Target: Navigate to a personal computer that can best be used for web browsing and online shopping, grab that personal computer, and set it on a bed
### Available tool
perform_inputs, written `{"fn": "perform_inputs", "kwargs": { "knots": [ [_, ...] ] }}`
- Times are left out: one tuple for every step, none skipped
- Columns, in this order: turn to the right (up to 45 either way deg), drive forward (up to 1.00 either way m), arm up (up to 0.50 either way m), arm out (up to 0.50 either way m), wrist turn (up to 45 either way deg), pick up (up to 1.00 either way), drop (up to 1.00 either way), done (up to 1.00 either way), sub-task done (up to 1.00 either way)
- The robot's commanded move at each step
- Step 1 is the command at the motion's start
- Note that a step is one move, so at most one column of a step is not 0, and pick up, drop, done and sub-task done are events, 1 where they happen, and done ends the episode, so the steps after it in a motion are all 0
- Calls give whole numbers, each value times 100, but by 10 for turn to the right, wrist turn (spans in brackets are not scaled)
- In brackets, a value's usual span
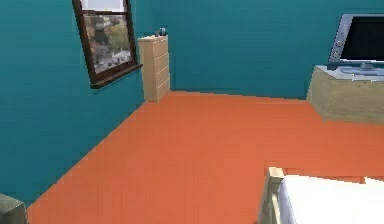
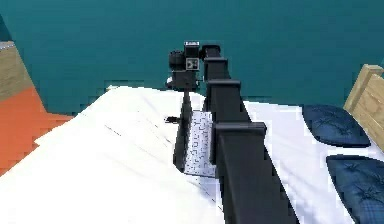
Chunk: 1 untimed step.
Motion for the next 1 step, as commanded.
{"fn": "perform_inputs", "kwargs": {
  "knots": [
    [0, 0, 0, 0, 0, 0, 0, 100, 0]
  ]
}}
